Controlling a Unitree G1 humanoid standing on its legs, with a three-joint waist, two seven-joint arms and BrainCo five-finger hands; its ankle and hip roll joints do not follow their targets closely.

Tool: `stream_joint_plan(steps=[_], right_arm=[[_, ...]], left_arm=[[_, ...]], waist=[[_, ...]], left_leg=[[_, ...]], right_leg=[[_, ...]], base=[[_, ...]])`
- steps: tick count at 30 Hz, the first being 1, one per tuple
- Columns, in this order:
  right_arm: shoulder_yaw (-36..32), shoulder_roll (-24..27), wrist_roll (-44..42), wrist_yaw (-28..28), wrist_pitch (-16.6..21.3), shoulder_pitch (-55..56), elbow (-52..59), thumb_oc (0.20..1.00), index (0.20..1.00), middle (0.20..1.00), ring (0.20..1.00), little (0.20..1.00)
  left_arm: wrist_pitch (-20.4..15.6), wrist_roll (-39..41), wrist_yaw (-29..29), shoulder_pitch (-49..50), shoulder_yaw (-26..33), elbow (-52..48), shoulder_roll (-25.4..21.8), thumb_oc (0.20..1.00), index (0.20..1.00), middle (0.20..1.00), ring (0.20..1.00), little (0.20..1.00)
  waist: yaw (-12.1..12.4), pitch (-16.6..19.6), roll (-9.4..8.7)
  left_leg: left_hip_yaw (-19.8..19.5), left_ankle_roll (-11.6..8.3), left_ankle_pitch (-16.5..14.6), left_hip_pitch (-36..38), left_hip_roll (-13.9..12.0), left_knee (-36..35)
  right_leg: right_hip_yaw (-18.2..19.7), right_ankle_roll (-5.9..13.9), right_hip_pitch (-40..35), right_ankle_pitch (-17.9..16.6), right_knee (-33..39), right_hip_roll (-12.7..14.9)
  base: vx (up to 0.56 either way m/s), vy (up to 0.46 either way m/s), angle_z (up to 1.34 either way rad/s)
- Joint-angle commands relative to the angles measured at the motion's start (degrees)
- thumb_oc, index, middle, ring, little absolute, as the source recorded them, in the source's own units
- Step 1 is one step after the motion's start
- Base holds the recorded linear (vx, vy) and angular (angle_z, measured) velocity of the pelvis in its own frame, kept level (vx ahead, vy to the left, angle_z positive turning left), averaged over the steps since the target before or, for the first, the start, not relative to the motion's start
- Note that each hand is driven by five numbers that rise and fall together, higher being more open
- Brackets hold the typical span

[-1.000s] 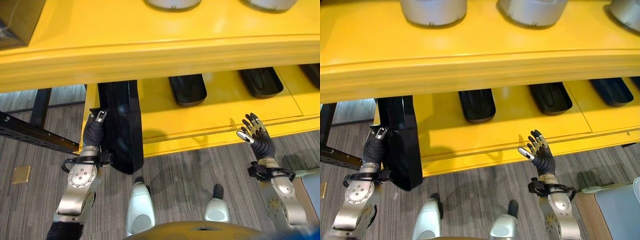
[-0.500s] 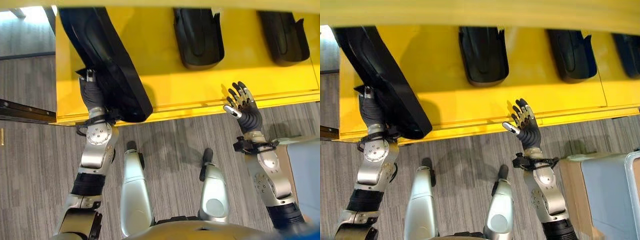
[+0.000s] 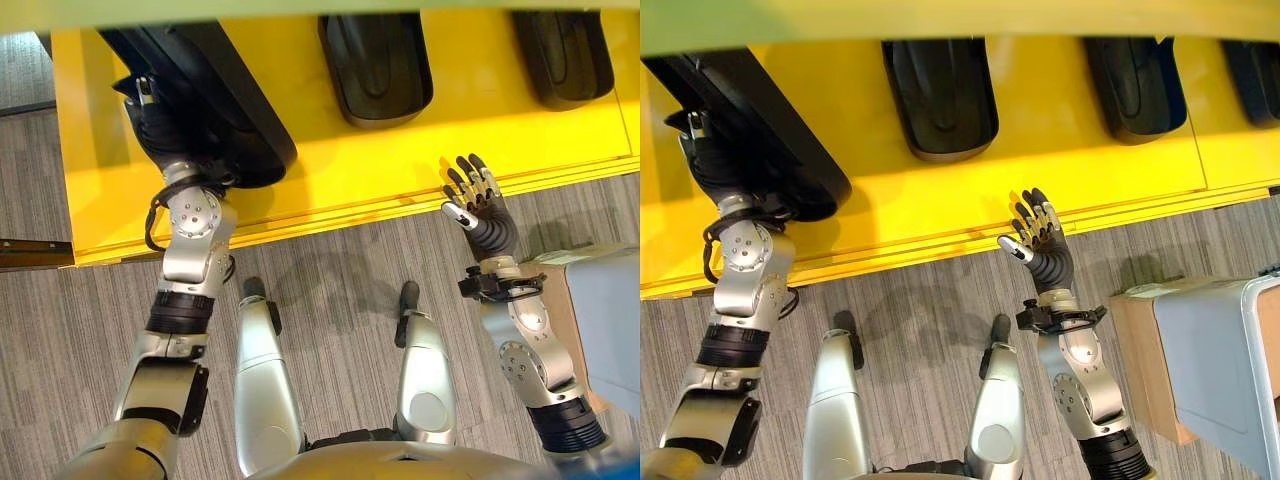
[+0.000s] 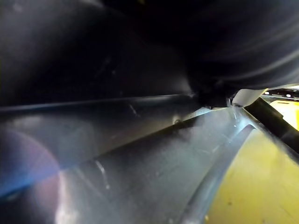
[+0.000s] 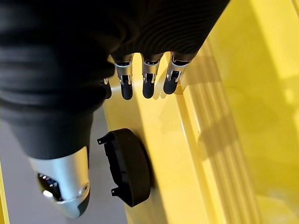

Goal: Move parts from the plastic box to the shelf.

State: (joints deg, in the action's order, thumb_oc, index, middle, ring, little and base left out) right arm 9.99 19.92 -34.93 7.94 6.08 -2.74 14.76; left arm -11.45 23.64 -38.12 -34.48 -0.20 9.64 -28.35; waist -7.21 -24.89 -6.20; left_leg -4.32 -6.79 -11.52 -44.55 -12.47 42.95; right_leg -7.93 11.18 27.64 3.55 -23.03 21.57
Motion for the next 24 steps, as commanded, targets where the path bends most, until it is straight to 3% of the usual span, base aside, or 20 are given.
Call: stream_joint_plan(steps=[1,10,24], right_arm=[[-2.1,2.2,-1.3,-1.3,3.1,-1.1,2.5,1.0,1.0,1.0,1.0,1.0],[-2.4,3.5,-1.4,-3.6,1.8,1.2,2.5,1.0,1.0,1.0,1.0,1.0],[-1.7,2.6,-2.1,-5.1,-0.2,2.3,3.1,1.0,1.0,1.0,1.0,1.0]], left_arm=[[-3.1,-0.9,-0.9,-6.8,-0.5,2.5,-5.5,0.2,0.2,0.2,0.2,0.2],[2.0,-3.2,1.1,-9.5,0.0,10.8,-16.1,0.2,0.2,0.2,0.2,0.2],[8.0,-5.5,3.9,-3.2,3.2,14.3,-13.8,0.2,0.2,0.2,0.2,0.2]], waist=[[0.0,2.8,0.99],[0.1,3.5,1.52],[1.2,2.4,2.1]], left_leg=[[0.4,-0.44,2.1,3.4,-1.4,-5.9],[0.2,-0.5,1.8,3.3,-1.3,-6.0],[0.2,-0.6,1.7,4.3,-0.9,-6.3]], right_leg=[[0.8,-1.76,3.0,6.8,-8.6,1.7],[0.9,-1.62,2.8,6.9,-8.4,1.4],[1.1,-2.15,1.7,7.8,-9.0,1.6]], base=[[0.0,0.0,0.0],[0.0,0.0,0.0],[0.0,0.0,0.0]])
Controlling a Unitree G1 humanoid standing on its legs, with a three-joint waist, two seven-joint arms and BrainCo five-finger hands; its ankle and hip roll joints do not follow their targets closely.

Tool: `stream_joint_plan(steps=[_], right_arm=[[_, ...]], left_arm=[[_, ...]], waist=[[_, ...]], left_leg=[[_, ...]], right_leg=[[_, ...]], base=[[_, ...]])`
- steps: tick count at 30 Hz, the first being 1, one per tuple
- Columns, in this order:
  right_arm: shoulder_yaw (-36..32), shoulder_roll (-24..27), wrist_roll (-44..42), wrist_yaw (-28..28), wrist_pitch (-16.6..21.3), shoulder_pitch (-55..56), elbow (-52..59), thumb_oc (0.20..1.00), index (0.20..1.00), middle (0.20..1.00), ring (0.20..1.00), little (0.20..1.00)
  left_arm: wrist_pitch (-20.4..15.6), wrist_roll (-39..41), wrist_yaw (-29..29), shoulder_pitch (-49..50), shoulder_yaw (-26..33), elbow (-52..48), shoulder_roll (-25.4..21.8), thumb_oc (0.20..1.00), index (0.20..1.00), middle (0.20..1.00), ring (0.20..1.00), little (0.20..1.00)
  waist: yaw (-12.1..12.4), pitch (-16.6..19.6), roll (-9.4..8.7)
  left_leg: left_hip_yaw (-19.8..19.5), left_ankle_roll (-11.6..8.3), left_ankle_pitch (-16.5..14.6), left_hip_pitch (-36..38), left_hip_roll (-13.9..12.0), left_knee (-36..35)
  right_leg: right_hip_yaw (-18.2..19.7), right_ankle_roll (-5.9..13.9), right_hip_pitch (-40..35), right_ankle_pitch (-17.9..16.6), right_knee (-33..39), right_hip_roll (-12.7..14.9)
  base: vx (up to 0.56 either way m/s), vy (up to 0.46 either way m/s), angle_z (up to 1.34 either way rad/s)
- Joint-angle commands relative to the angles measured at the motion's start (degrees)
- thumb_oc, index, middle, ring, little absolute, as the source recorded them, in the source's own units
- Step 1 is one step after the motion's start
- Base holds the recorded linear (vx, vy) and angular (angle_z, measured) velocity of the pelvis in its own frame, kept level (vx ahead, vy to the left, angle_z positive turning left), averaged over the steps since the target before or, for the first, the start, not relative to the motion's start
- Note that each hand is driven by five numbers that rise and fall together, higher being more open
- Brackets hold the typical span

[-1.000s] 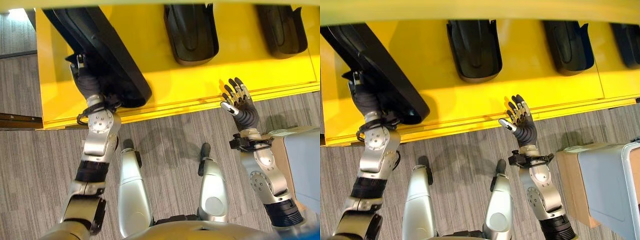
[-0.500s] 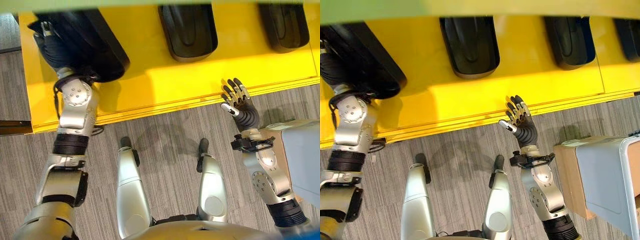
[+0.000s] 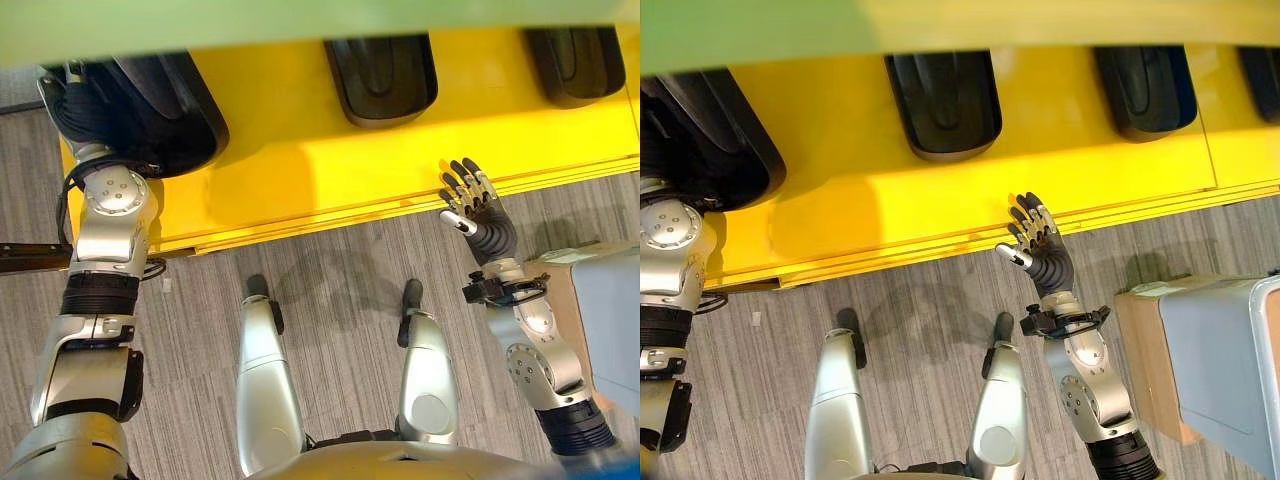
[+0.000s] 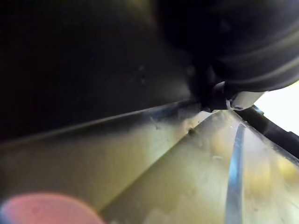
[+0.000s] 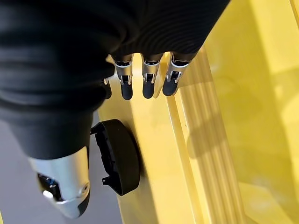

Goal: Move parts from the plastic box to the shelf.

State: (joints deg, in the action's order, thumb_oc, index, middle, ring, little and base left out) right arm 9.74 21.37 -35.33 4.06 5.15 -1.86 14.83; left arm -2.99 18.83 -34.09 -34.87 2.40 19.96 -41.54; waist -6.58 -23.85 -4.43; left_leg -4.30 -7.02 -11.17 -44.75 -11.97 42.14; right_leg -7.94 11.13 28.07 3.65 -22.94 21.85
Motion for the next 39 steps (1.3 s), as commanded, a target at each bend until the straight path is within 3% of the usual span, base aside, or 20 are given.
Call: stream_joint_plan(steps=[1,6,20,39], right_arm=[[-1.3,1.1,-1.7,-1.3,0.7,1.4,3.2,1.0,1.0,1.0,1.0,1.0],[-0.7,1.0,-1.7,-1.1,0.6,1.4,3.5,1.0,1.0,1.0,1.0,1.0],[-0.3,1.6,-2.7,-0.5,-0.1,0.1,3.8,1.0,1.0,1.0,1.0,1.0],[-0.3,2.2,-2.5,-0.7,0.2,0.8,3.4,1.0,1.0,1.0,1.0,1.0]], left_arm=[[-0.4,-0.6,0.0,-2.6,0.6,3.8,-0.2,0.2,0.2,0.2,0.2,0.2],[-0.8,1.9,-0.1,-2.1,1.0,4.1,2.7,0.2,0.2,0.2,0.2,0.2],[0.6,1.1,-0.2,-1.6,0.7,4.6,5.5,0.2,0.2,0.2,0.2,0.2],[2.8,-0.2,-0.2,-2.2,1.5,6.9,3.9,0.2,0.2,0.2,0.2,0.2]], waist=[[0.6,1.2,0.31],[0.5,0.6,0.04],[0.9,0.1,-0.17],[1.2,1.0,-0.31]], left_leg=[[0.2,-0.35,1.3,4.6,-1.4,-5.4],[0.2,-0.31,1.0,4.8,-1.5,-4.8],[-1.7,0.37,-1.8,-0.9,-1.0,3.8],[-2.5,0.66,-2.4,-4.3,-0.7,5.7]], right_leg=[[1.2,-2.13,1.2,7.8,-9.2,1.3],[1.4,-2.32,1.3,8.4,-10.1,1.4],[4.1,-4.56,8.8,14.3,-23.0,1.6],[4.9,-4.69,12.6,15.1,-25.6,1.5]], base=[[0.0,0.0,0.0],[0.0,0.0,0.0],[-0.03,-0.014,0.03],[-0.01,-0.002,0.0]])
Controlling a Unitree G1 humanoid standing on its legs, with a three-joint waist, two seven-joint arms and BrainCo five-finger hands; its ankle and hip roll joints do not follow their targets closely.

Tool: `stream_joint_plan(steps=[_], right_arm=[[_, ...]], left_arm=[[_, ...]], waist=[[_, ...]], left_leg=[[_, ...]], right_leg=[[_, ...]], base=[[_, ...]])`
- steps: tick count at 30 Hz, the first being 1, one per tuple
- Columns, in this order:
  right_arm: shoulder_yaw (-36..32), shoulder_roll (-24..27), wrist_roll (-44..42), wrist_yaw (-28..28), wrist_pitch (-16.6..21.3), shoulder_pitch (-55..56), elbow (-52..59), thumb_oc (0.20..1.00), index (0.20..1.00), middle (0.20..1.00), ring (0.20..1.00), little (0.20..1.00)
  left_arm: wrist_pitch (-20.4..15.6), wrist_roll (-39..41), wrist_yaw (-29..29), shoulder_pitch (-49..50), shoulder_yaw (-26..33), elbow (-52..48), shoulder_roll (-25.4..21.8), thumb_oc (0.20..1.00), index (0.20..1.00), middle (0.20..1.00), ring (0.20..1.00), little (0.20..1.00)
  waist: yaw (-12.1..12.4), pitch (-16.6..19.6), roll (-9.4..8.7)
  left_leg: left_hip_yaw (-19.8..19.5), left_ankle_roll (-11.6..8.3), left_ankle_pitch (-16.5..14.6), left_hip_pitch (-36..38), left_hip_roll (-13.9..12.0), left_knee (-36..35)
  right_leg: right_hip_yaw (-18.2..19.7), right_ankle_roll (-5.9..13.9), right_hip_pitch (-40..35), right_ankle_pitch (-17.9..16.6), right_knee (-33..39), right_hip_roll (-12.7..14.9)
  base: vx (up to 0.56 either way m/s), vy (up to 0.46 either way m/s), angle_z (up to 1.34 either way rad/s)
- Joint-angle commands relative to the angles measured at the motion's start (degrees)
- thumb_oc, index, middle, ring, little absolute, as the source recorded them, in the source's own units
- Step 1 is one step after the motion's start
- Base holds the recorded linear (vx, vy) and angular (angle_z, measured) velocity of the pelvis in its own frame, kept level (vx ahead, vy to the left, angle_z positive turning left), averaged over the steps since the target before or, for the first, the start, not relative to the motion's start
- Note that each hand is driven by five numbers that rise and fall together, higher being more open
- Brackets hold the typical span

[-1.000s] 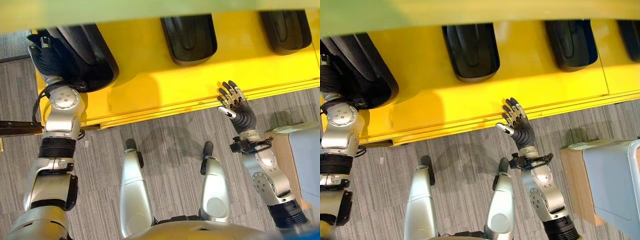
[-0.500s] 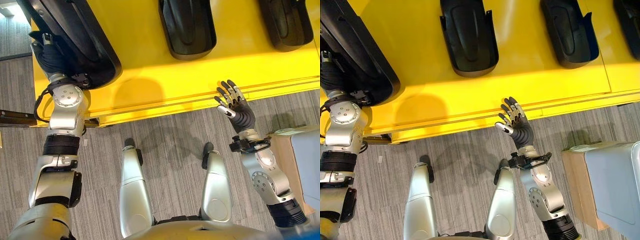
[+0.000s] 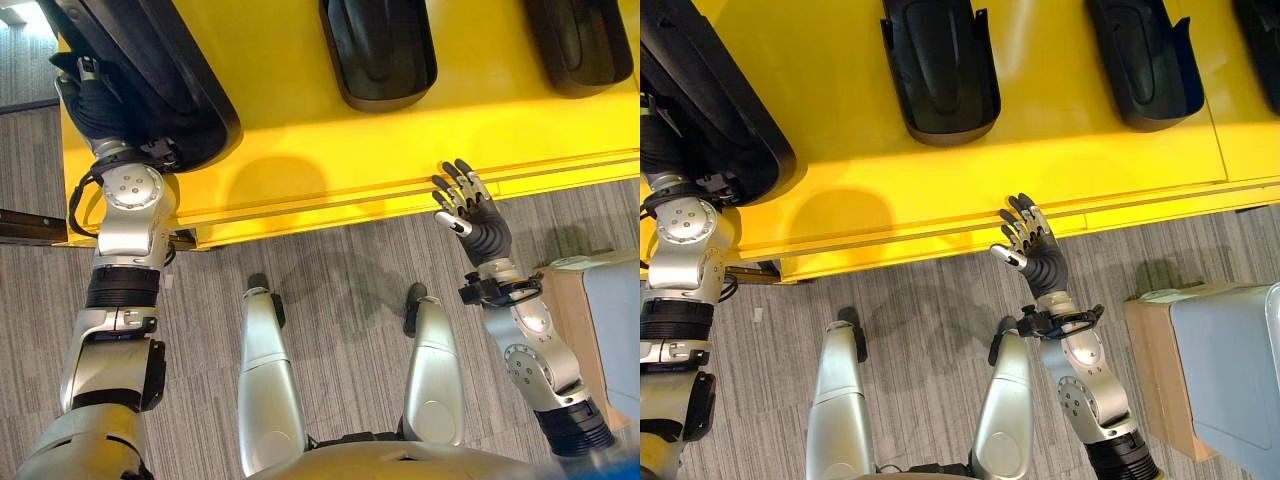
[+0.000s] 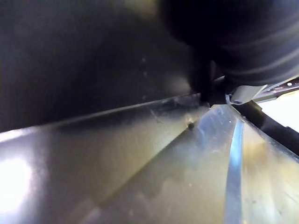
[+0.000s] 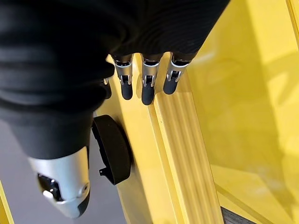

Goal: Move parts from the plastic box to the shelf.

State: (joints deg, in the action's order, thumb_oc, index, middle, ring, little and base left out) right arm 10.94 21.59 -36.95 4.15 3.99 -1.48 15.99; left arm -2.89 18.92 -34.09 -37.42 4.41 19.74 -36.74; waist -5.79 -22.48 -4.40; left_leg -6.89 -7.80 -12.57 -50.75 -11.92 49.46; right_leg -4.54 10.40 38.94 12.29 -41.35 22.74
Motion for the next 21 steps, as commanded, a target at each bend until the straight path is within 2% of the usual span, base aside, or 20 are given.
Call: stream_joint_plan(steps=[1,15,21], right_arm=[[-1.7,2.2,-0.9,-0.9,1.3,0.5,2.1,1.0,1.0,1.0,1.0,1.0],[-3.3,2.7,-1.2,-1.6,1.2,0.8,1.9,1.0,1.0,1.0,1.0,1.0],[-2.7,3.2,-1.4,-2.2,1.1,1.1,1.7,1.0,1.0,1.0,1.0,1.0]], left_arm=[[2.9,-1.1,-0.3,0.2,-0.6,6.7,-1.4,0.2,0.2,0.2,0.2,0.2],[4.2,-4.7,-0.3,-2.4,-0.5,5.5,-5.7,0.2,0.2,0.2,0.2,0.2],[4.0,-3.0,-0.1,-6.8,-2.7,10.0,-8.0,0.2,0.2,0.2,0.2,0.2]], waist=[[0.3,-0.3,-0.32],[0.0,0.1,-0.12],[-0.5,0.3,-0.08]], left_leg=[[0.2,1.47,-1.0,1.7,-0.7,-1.5],[0.8,1.76,-1.6,1.1,-0.7,-1.0],[0.8,2.01,-1.9,0.5,-0.6,-0.3]], right_leg=[[1.6,-3.93,1.7,6.5,-7.1,0.6],[2.0,-3.64,2.4,6.1,-6.6,0.4],[2.4,-3.56,3.2,6.1,-7.2,0.4]], base=[[0.0,0.0,0.0],[0.0,0.0,0.0],[0.0,0.0,0.0]])
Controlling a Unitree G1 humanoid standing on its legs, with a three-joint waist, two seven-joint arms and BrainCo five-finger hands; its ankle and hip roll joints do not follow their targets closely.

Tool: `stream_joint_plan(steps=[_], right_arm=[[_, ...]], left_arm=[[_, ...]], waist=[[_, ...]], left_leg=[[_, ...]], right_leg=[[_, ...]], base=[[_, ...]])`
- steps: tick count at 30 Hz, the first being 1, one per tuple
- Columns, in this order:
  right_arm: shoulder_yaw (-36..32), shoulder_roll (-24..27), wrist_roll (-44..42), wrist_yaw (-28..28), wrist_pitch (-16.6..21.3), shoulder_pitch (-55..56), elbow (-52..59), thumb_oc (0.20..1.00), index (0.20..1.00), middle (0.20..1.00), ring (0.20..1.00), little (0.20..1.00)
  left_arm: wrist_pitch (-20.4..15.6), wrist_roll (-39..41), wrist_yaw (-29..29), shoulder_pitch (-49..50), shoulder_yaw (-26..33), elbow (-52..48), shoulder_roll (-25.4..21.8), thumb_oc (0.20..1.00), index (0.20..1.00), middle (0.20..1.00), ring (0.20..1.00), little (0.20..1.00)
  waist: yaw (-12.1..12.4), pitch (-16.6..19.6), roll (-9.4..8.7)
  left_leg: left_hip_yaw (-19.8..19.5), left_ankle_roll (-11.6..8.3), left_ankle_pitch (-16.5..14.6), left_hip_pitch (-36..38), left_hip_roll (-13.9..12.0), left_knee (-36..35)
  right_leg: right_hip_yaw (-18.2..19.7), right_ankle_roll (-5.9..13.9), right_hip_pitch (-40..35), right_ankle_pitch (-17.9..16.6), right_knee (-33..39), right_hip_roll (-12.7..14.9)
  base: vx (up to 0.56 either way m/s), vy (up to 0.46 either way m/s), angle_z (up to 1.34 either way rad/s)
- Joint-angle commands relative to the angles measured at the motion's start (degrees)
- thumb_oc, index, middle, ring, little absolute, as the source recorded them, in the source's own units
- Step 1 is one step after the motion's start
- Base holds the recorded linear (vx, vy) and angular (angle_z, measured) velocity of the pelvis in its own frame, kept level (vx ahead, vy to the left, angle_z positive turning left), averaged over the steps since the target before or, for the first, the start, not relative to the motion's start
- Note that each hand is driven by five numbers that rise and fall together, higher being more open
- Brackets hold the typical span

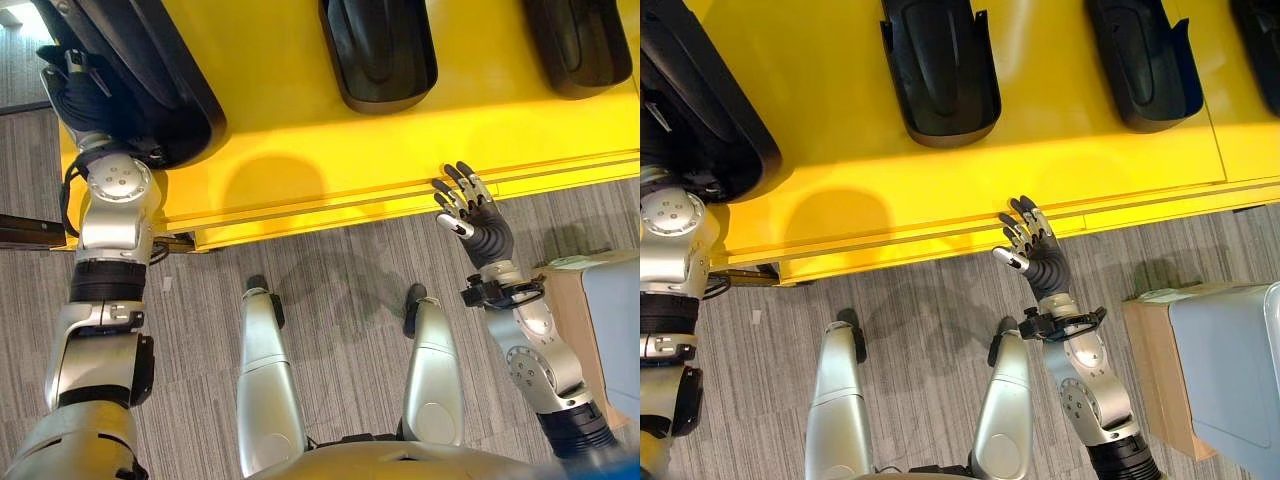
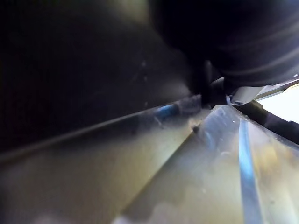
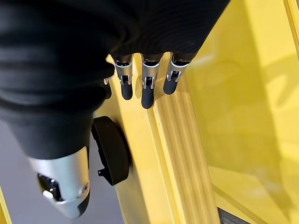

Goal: Move parts from the plastic box to the shelf.

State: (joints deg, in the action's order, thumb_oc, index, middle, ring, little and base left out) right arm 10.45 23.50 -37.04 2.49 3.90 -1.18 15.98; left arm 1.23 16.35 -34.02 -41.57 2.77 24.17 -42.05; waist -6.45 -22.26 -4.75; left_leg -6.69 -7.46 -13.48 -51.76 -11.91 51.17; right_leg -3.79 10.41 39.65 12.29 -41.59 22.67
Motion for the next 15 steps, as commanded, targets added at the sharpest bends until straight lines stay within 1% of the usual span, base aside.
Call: stream_joint_plan(steps=[1,2,3,6,7,15], right_arm=[[-2.2,1.3,-1.3,-0.5,1.2,0.7,1.7,1.0,1.0,1.0,1.0,1.0],[-2.2,1.4,-1.2,-0.6,1.2,0.6,1.8,1.0,1.0,1.0,1.0,1.0],[-2.1,1.4,-1.2,-0.6,1.2,0.6,1.8,1.0,1.0,1.0,1.0,1.0],[-2.0,1.4,-1.4,-0.6,1.3,0.6,1.7,1.0,1.0,1.0,1.0,1.0],[-1.8,1.6,-1.4,-0.8,1.4,0.7,1.6,1.0,1.0,1.0,1.0,1.0],[-1.7,2.4,-0.9,-0.5,1.3,0.8,1.4,1.0,1.0,1.0,1.0,1.0]], left_arm=[[-0.1,-0.4,-0.1,-2.8,-1.1,5.6,-2.7,0.2,0.2,0.2,0.2,0.2],[-0.3,0.0,0.0,-2.9,-1.2,5.6,-2.9,0.686,0.686,0.686,0.686,0.686],[-0.4,0.3,0.1,-3.2,-1.3,5.9,-3.1,1.0,1.0,1.0,1.0,1.0],[-1.1,2.0,0.0,-3.7,-1.2,6.5,-3.0,1.0,1.0,1.0,1.0,1.0],[-1.9,3.6,0.3,-4.5,-1.6,7.0,-3.1,1.0,1.0,1.0,1.0,1.0],[-3.1,7.3,0.5,-8.2,-3.1,8.2,-4.7,1.0,1.0,1.0,1.0,1.0]], waist=[[0.2,0.1,0.25],[0.2,0.1,0.29],[0.2,0.1,0.28],[0.2,0.2,0.34],[0.2,0.3,0.31],[0.2,0.6,0.45]], left_leg=[[0.6,1.67,-1.0,1.5,-0.6,-1.9],[0.6,1.68,-1.0,1.5,-0.6,-1.9],[0.5,1.68,-1.0,1.4,-0.7,-1.8],[0.6,1.67,-1.1,1.3,-0.7,-1.7],[0.6,1.67,-1.1,1.3,-0.8,-1.7],[0.6,1.59,-1.1,1.2,-0.8,-1.5]], right_leg=[[1.6,-3.56,2.5,6.1,-6.9,0.5],[1.8,-3.53,2.5,6.1,-6.9,0.5],[1.9,-3.53,2.5,6.1,-7.0,0.4],[1.9,-3.52,2.6,6.1,-7.0,0.4],[1.9,-3.56,2.6,6.3,-7.2,0.4],[2.0,-3.52,2.7,6.2,-7.4,0.4]], base=[[0.0,0.0,0.0],[0.0,0.0,0.0],[0.01,0.013,-0.03],[0.0,0.002,-0.01],[0.0,0.0,0.0],[0.0,0.0,0.0]])
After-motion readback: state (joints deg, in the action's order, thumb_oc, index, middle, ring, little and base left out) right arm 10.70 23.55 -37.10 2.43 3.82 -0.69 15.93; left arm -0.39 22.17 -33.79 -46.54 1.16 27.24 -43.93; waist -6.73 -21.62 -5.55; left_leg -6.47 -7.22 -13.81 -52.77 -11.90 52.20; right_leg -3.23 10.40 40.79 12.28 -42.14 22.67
